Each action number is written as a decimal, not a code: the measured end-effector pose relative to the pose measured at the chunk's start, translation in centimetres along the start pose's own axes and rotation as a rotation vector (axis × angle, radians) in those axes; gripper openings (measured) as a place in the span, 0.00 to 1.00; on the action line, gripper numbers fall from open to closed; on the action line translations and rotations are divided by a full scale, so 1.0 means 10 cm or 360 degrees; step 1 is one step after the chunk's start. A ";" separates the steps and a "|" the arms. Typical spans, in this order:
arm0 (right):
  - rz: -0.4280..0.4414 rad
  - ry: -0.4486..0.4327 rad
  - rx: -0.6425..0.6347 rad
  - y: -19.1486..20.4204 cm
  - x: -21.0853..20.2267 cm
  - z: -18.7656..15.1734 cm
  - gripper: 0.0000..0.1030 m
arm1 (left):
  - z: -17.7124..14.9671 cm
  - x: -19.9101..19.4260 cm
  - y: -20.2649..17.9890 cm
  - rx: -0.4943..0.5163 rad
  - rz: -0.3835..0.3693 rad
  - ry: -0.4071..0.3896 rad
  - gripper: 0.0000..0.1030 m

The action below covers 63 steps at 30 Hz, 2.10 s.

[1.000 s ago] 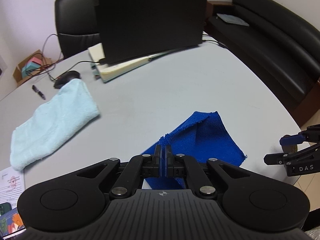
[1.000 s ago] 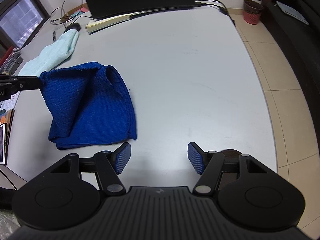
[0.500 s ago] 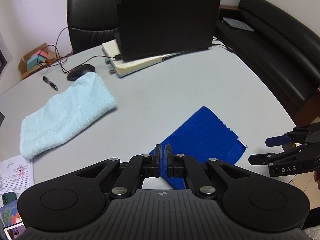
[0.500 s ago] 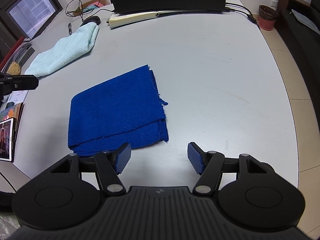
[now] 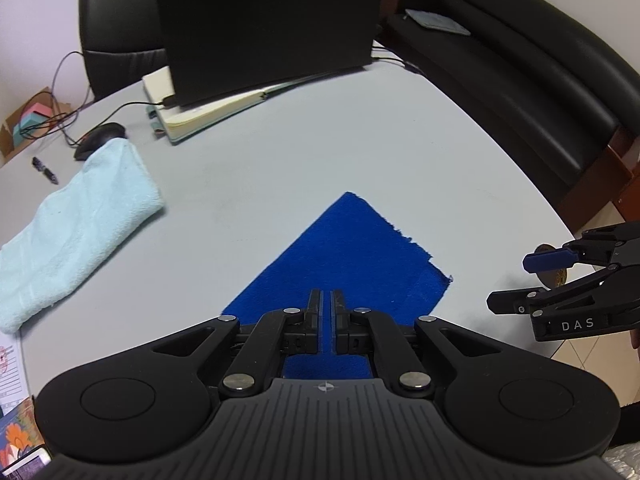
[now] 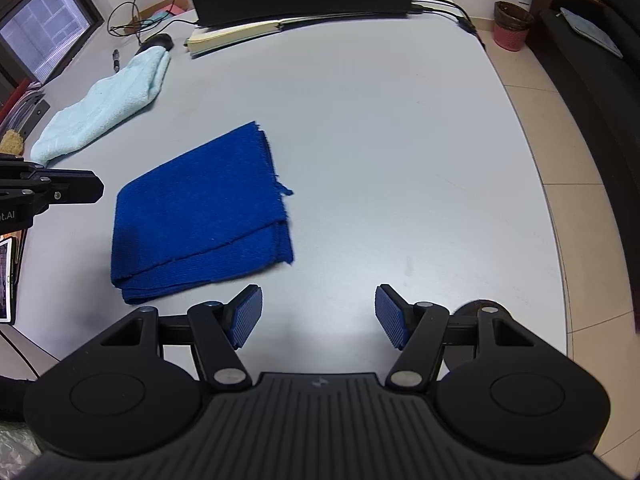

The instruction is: Fold towel

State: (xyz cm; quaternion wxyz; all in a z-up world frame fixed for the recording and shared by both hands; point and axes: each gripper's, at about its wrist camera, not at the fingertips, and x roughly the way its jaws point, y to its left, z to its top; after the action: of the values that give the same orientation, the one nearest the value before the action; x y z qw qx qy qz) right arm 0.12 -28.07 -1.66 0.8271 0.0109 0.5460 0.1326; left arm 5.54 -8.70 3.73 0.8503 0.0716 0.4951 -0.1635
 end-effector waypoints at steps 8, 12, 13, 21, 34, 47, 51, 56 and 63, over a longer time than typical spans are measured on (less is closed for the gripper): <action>-0.0071 -0.0016 0.0081 -0.27 -0.08 -0.08 0.62 | 0.09 0.23 -0.21 0.0082 -0.0051 0.0037 0.10; -0.0108 -0.0022 0.0120 -0.41 -0.13 -0.14 0.62 | 0.13 0.37 -0.32 0.0127 -0.0068 0.0069 0.26; -0.0119 -0.0023 0.0131 -0.43 -0.13 -0.15 0.62 | 0.13 0.40 -0.34 0.0140 -0.0075 0.0074 0.29; -0.0189 -0.0021 0.0229 -0.64 -0.22 -0.30 0.62 | 0.17 0.69 -0.56 0.0262 -0.0101 0.0131 0.33; -0.0252 -0.0012 0.0350 -0.85 -0.29 -0.49 0.62 | 0.21 1.00 -0.72 0.0380 -0.0103 0.0170 0.33; -0.0250 -0.0017 0.0367 -0.89 -0.27 -0.47 0.62 | 0.15 1.03 -0.63 0.0329 -0.0118 0.0147 0.14; -0.0240 -0.0023 0.0348 -0.87 -0.25 -0.43 0.62 | 0.18 1.01 -0.44 0.0139 -0.0211 0.0181 0.09; -0.0225 -0.0028 0.0316 -0.83 -0.23 -0.36 0.62 | 0.17 0.88 -0.28 0.0014 -0.0280 0.0133 0.07; -0.0185 -0.0040 0.0253 -0.72 -0.19 -0.24 0.62 | 0.15 0.69 -0.05 -0.0147 -0.0352 0.0068 0.06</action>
State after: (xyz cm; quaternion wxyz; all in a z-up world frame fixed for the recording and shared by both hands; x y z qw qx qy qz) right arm -1.25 -35.74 -2.06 0.8367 0.0465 0.5442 0.0405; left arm 9.74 -10.98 -1.51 0.8186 -0.0193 0.5251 -0.2318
